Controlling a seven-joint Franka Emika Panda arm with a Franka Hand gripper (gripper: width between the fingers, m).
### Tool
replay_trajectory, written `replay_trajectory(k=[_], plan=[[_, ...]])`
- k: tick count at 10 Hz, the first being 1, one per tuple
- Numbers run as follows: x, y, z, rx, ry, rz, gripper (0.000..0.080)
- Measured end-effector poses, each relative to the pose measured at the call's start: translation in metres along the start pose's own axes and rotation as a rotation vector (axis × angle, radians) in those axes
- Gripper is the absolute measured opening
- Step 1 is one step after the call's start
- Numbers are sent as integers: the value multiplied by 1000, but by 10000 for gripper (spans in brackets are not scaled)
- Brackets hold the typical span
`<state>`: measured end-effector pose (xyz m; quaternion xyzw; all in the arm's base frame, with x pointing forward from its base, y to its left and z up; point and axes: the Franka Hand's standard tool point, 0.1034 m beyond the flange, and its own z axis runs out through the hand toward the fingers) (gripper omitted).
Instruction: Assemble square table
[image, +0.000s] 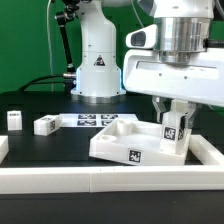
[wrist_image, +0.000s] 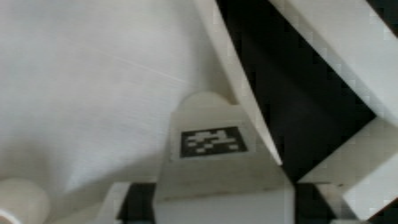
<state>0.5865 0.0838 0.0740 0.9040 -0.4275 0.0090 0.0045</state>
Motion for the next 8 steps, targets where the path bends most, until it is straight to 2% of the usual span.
replay_trajectory(k=[2,4,5,6,7,8], plan=[[4,6,0,-17,9,78,301],[5,7,0,-18,10,94,303],[4,6,0,-17,11,83,484],[2,3,-1,-19,12,20,594],[-1,0,-3,-18,14,-62,594],[0,0,-8,-10,14,-155,637]])
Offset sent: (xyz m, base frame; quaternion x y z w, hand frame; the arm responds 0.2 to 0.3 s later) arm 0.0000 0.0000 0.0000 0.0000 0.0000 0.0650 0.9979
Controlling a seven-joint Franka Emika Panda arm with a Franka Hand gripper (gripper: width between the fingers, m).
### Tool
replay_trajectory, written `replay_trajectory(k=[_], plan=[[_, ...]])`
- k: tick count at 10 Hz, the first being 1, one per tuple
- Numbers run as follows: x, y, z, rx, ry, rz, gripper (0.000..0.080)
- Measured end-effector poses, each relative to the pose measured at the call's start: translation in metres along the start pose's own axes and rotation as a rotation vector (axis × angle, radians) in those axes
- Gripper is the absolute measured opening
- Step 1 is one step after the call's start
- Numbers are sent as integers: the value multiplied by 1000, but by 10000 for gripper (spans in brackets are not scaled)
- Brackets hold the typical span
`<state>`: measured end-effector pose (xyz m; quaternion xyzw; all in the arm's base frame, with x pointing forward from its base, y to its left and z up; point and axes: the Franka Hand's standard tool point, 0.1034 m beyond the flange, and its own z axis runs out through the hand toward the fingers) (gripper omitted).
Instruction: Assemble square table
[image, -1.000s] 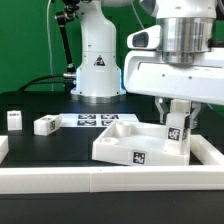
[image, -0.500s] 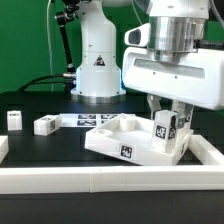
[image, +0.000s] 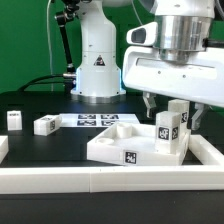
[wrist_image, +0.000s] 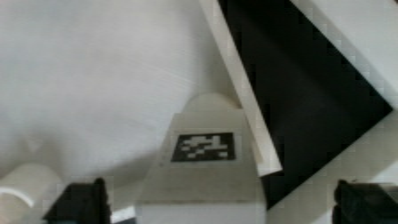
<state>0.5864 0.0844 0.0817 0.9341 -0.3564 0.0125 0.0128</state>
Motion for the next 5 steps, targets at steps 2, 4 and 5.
replay_trajectory(k=[2,4,5], plan=[[-1,10,-12,12,-8,-43,648],[-4,14,-13,10,-14,-17,649],[-4,14,-12,9,-14,-18,649]])
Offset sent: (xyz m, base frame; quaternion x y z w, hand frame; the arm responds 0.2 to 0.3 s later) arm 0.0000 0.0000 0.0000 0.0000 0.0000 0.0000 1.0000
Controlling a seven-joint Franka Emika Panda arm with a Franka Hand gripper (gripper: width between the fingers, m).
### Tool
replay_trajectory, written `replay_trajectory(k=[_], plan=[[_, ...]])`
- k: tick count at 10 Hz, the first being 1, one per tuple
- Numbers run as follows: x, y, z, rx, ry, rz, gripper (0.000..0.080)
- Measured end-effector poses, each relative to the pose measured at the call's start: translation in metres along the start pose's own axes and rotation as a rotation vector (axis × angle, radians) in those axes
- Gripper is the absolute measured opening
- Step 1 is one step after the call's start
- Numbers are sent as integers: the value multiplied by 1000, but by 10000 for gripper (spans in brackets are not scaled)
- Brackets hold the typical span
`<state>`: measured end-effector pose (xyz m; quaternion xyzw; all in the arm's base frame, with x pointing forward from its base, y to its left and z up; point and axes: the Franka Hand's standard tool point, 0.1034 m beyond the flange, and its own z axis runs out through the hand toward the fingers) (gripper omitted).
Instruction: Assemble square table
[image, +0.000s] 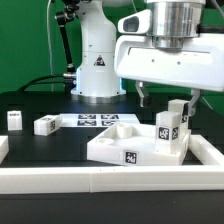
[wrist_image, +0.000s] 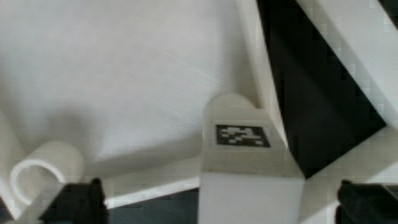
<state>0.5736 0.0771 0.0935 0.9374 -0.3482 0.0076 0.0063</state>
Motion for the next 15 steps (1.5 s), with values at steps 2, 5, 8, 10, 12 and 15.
replay_trajectory(k=[2,5,8,10,12,15], plan=[[0,2,-1,2,0,-42,649],[-2,38,-17,28,4,-273,649],[-2,41,-15,28,6,-281,649],[-1,43,-15,28,6,-290,649],[7,85,-7,40,19,-364,649],[17,119,17,21,67,-384,649]])
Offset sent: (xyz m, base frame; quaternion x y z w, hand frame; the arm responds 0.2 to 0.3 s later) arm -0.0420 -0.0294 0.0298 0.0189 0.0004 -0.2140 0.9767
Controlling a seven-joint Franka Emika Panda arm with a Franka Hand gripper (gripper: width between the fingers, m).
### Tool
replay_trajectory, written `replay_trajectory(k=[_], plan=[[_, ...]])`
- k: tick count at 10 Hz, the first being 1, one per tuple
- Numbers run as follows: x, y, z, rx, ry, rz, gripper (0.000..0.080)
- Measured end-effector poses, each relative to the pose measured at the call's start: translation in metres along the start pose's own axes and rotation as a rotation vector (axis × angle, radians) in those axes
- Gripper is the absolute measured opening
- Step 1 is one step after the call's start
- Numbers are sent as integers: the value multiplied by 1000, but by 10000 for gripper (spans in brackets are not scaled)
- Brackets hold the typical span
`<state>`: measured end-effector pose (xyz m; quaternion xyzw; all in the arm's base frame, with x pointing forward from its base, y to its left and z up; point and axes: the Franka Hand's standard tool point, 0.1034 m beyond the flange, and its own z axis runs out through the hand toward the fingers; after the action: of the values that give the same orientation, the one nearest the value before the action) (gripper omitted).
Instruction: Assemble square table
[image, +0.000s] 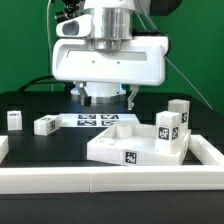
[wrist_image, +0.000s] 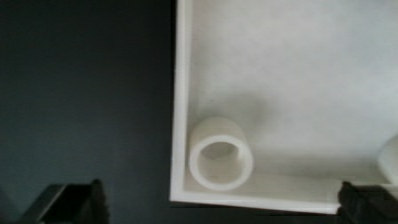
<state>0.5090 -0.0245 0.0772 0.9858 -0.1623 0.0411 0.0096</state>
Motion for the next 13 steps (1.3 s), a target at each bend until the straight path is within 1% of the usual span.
replay_trajectory(k=[5,6,8,12,13], plan=[[-2,0,3,-3,-8,-1,649],[-10,6,12,-7,-12,30,649],[-22,5,28,-24,-38,26,649],[-31,3,57,-59,-28,-1,649],[-32,4,61,-64,-32,-3,649]])
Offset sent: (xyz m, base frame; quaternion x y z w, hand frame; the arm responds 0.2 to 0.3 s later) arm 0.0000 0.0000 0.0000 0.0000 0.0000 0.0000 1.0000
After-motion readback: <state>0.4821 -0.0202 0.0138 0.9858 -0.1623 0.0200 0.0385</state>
